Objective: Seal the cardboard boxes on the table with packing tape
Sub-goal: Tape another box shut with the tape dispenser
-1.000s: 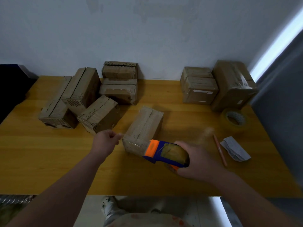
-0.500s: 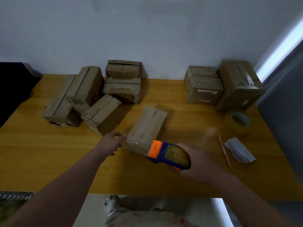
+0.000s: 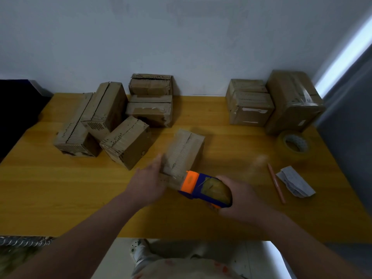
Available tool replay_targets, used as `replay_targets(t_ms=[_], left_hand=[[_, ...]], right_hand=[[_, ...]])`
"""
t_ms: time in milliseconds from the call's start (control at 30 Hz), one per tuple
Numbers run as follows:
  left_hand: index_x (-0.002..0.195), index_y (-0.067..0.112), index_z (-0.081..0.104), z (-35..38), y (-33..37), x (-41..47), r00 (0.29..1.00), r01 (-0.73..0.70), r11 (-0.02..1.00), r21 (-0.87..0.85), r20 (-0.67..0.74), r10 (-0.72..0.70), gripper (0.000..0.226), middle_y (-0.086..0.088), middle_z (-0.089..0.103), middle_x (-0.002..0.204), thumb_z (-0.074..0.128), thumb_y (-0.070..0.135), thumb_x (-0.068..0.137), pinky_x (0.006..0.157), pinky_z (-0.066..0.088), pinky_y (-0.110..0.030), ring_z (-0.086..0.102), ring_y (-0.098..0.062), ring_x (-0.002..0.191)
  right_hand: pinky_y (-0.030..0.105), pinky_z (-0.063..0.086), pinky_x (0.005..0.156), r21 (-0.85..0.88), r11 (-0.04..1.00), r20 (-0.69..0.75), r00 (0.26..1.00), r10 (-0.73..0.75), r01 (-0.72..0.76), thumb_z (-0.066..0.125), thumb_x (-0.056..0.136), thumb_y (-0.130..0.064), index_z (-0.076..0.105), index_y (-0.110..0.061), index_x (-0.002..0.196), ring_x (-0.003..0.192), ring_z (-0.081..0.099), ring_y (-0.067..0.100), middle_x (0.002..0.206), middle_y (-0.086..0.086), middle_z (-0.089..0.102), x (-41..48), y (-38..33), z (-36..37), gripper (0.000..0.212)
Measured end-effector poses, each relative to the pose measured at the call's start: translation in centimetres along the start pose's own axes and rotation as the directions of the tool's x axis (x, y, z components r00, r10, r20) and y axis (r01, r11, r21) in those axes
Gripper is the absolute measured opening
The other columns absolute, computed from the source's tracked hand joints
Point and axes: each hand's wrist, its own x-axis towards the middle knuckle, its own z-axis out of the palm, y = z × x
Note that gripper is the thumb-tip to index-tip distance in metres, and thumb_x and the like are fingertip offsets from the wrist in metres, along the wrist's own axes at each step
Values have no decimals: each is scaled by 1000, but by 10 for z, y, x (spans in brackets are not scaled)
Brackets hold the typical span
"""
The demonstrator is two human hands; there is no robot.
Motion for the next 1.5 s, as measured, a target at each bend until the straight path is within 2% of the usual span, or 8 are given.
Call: replay_targets(t_ms=[67, 133, 467, 600, 800, 1033, 1267, 1500], left_hand=[[151, 23, -15, 2, 7, -2, 987, -156, 941, 301, 5, 162, 96, 0, -12, 160, 58, 26, 89, 116, -6, -45, -4, -20, 148], [150, 22, -18, 7, 12, -3, 959, -283, 890, 358, 87, 270, 99, 9, -27, 151, 59, 26, 87, 112, -16, -38, -18, -14, 145], [150, 26, -17, 13, 7, 4, 954, -299, 882, 364, 129, 271, 98, 8, -21, 156, 57, 23, 87, 116, -10, -31, -16, -8, 144], [150, 25, -18, 15, 7, 3, 958, -287, 877, 385, 102, 268, 96, 6, -19, 158, 56, 25, 89, 114, -13, -30, -19, -5, 139], [146, 26, -21, 21, 7, 4, 958, -279, 881, 381, 47, 283, 87, 7, -21, 154, 49, 15, 94, 110, -14, -29, -22, -5, 135], [149, 24, -18, 23, 9, 7, 959, -262, 880, 396, 6, 283, 80, 10, -24, 151, 40, 5, 97, 109, -14, -27, -19, -5, 138], [151, 24, -13, 20, 12, 8, 961, -257, 875, 410, 10, 278, 75, 8, -18, 157, 33, -2, 98, 113, -8, -27, -9, -11, 147], [152, 26, -10, 13, 13, 8, 958, -265, 864, 429, 15, 287, 72, 8, -12, 160, 31, -1, 99, 116, -3, -27, -5, -9, 147]], right_hand=[[35, 57, 79, 2, 1000, 13, 1000, 9, -10, 79, 61, -39, 43, -39, 130, 95, 60, 9, 109, -10, 59, 0, -1, 0, 78], [34, 57, 76, 2, 1000, 17, 1000, 5, -5, 79, 59, -41, 43, -41, 128, 92, 61, 8, 105, -12, 60, 0, -2, 0, 77], [32, 58, 74, 88, 996, 58, 998, 24, -29, 79, 61, -45, 49, -39, 123, 88, 62, 5, 99, -12, 62, -21, -20, -42, 69], [11, 42, 64, 15, 997, 116, 991, 70, -72, 79, 69, -34, 51, -38, 116, 89, 61, 2, 95, -11, 64, -39, -21, -62, 55], [32, 56, 78, -132, 981, 153, 975, 160, -141, 78, 66, -40, 47, -39, 123, 92, 58, 9, 104, -10, 59, -18, -24, -42, 65], [37, 59, 75, -185, 970, 197, 961, 195, -159, 78, 65, -33, 57, -28, 109, 83, 60, 14, 94, -5, 60, 17, -48, -34, 49], [27, 43, 55, -51, 957, 312, 906, 287, -286, 74, 71, -24, 64, -17, 93, 68, 56, 14, 82, 1, 60, 33, -42, -42, 25], [23, 40, 60, -53, 941, 346, 878, 331, -334, 74, 73, -32, 53, -24, 103, 81, 50, 11, 90, -5, 50, 41, -35, -39, 37]])
